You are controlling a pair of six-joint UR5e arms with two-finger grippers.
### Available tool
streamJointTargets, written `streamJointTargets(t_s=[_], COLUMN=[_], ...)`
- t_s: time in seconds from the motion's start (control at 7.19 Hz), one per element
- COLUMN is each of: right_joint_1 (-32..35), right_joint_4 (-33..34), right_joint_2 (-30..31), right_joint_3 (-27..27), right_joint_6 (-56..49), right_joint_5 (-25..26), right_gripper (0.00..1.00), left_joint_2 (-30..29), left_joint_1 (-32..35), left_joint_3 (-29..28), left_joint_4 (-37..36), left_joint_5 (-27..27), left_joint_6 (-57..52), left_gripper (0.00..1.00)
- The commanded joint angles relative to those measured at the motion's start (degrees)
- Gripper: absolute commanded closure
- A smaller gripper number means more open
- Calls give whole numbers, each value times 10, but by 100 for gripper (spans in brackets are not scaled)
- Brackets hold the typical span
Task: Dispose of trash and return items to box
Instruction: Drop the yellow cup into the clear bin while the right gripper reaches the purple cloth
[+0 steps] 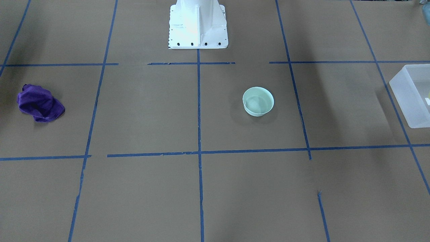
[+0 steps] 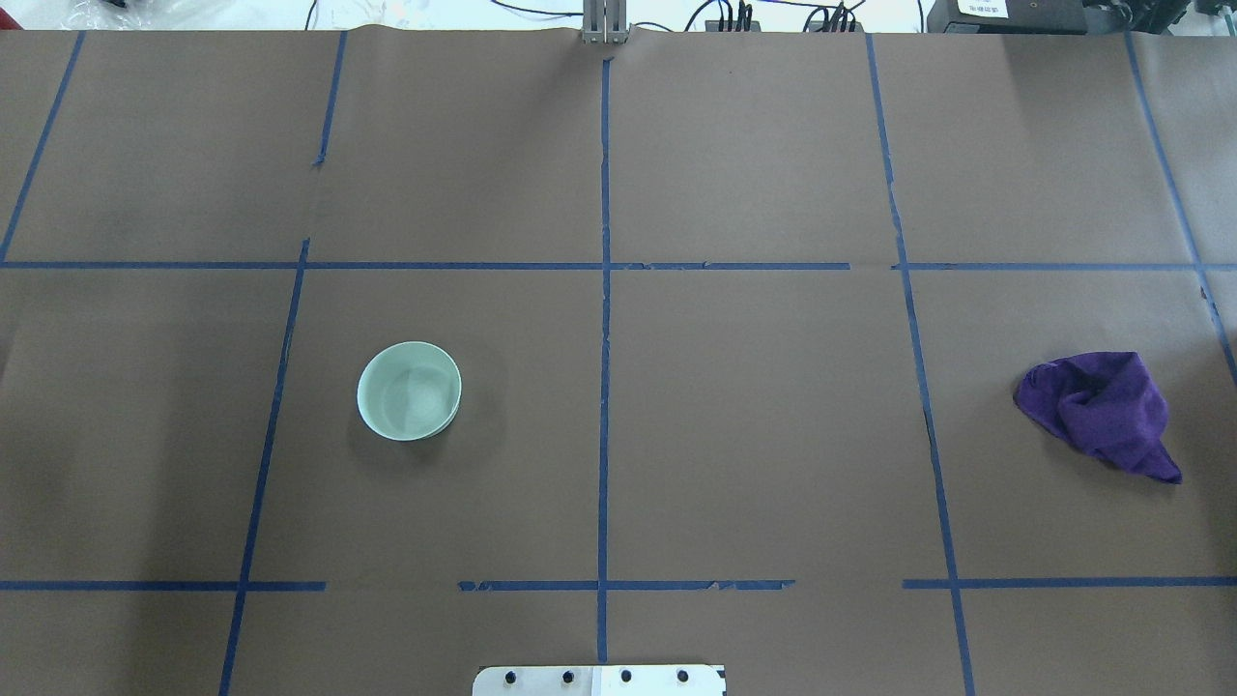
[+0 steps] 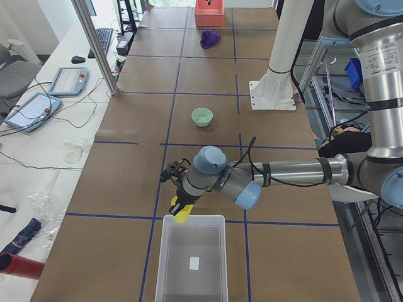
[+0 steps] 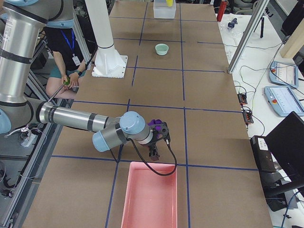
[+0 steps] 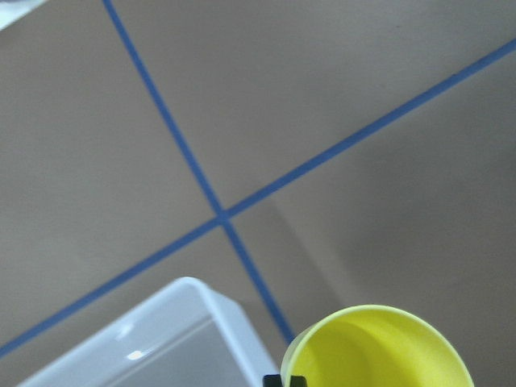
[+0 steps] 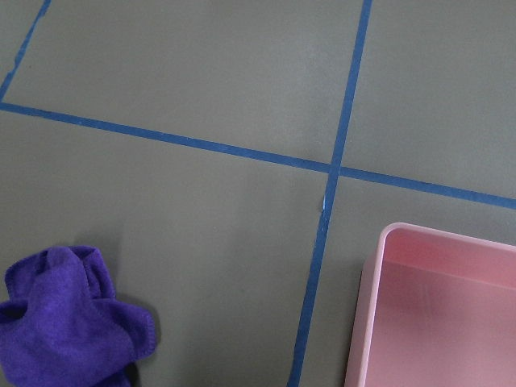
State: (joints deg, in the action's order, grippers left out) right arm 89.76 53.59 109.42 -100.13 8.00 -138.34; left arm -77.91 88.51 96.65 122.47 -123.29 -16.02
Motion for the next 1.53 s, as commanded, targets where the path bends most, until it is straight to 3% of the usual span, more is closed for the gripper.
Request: streamJointTargets(t_s=[0.0, 0.42, 0.56, 0.7, 0.83, 0.97, 1.11, 1.39], right_joint_1=[-1, -2, -2, -2, -2, -2, -2, -25], right_joint_4=[-1, -1, -1, -1, -1, -1, -1, -1], right_joint_2=[0, -2, -2, -2, -2, -2, -2, -17], right_joint_3=[0, 0, 0, 0, 0, 0, 0, -9], right_joint_6=[1, 1, 1, 1, 1, 2, 3, 55], right_joint_5=[0, 1, 1, 1, 1, 1, 0, 9], right_gripper=[0, 0, 0, 0, 0, 0, 0, 5], left_joint_2=[-33, -18, -18, -18, -20, -25, -30, -49], left_joint_1=[25, 25, 25, 25, 25, 25, 25, 25], left_joint_3=[-77, -156, -181, -179, -168, -140, -108, 1], left_joint_4=[-21, 67, 105, 109, 110, 99, 77, 2], left_joint_5=[-2, -33, -36, -37, -37, -44, -91, -100], left_joint_6=[-78, -75, -72, -74, -73, -68, -24, 109], left_gripper=[100, 100, 85, 42, 22, 15, 12, 9])
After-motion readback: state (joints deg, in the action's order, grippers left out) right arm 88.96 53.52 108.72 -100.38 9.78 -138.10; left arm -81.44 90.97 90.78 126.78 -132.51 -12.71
